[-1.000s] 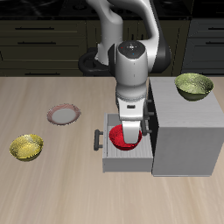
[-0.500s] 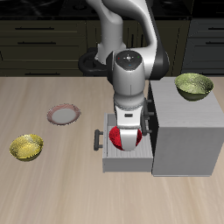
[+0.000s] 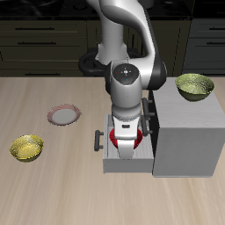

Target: Place the red bowl on the plate

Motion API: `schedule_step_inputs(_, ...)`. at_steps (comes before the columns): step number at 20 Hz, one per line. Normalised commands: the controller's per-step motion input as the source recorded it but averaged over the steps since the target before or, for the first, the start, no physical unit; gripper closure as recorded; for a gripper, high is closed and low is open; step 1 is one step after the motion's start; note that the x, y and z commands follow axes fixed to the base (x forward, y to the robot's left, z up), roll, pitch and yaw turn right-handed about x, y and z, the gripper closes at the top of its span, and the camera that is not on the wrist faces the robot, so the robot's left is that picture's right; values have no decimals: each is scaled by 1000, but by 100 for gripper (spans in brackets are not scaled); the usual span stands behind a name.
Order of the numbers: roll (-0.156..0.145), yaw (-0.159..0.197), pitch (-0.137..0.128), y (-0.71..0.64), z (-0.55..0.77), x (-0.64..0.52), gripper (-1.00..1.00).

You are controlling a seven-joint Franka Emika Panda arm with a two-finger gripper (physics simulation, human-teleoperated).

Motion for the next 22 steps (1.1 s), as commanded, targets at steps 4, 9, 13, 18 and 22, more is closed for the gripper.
schedule_step_inputs(4, -28, -1, 19, -152, -141, -119, -100)
schedule_step_inputs(9, -35, -1, -6, -178, 14, -91, -100)
schedule_step_inputs(13, -35, -3, -1, -171, 18, -77, -100)
schedule_step_inputs(18, -14, -10, -9, -134, 23, -22, -100)
schedule_step_inputs(22, 7, 6, -11, -54, 61, 25, -100)
